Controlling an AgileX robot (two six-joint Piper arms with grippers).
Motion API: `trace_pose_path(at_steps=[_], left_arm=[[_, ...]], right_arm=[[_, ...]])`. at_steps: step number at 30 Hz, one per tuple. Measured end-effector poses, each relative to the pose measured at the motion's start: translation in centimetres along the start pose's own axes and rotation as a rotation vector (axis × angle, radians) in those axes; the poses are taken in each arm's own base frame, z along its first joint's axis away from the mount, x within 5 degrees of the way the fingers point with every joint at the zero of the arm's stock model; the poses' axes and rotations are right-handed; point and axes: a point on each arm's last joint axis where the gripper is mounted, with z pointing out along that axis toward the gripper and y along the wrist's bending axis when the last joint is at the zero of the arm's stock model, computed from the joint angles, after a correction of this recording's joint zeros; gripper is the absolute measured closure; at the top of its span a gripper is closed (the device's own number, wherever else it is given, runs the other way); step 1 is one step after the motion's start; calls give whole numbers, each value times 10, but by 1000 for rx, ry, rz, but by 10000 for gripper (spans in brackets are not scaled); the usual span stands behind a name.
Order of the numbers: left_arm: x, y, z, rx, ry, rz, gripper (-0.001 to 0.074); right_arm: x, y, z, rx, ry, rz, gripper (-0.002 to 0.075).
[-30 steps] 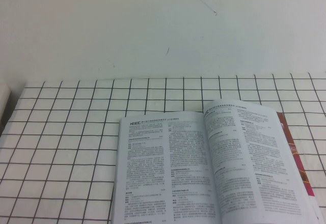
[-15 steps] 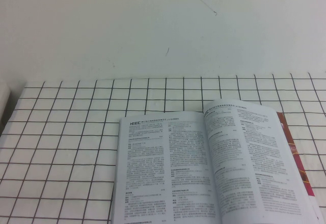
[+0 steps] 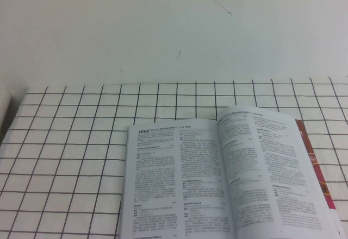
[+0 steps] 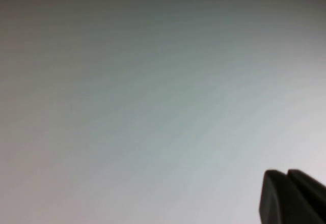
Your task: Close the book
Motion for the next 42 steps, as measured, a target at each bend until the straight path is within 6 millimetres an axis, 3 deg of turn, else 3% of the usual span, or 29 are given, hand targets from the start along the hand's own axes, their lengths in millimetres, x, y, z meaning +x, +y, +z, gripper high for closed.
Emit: trace_pose_path(at_steps=[2, 6, 10, 12, 15, 19, 23, 28, 31, 36, 42], left_arm=[[-23, -5, 14, -7, -42, -47, 739], [-73, -16, 38, -45, -44, -89, 739], [-108, -22, 58, -124, 38, -105, 739], [-113, -21, 69, -183, 122, -103, 739], [-100, -10, 80, -319, 343, -113, 739], [-54, 11, 79, -548, 761, -141, 739], [-18, 23, 64, -680, 1105, -118, 739], [12, 25, 54, -724, 1278, -223, 739], [28, 20, 52, -651, 1382, -296, 739], [53, 7, 62, -367, 1527, -364, 739], [93, 8, 81, -161, 1588, -448, 739]], right_arm=[[-27, 0, 14, -2, -78, 38, 729], [-58, 0, 45, -4, -94, 99, 729], [-55, 0, 79, 15, 122, 138, 729], [-37, -1, 94, 35, 330, 142, 729], [-1, -2, 106, 68, 677, 142, 729], [49, -3, 103, 99, 1044, 131, 729], [74, -2, 100, 91, 1182, 115, 729], [98, 8, 99, 31, 1273, 198, 729], [122, 22, 98, -136, 1391, 124, 729], [149, 49, 101, -455, 1589, 9, 729], [183, 90, 96, -786, 1771, 129, 729]])
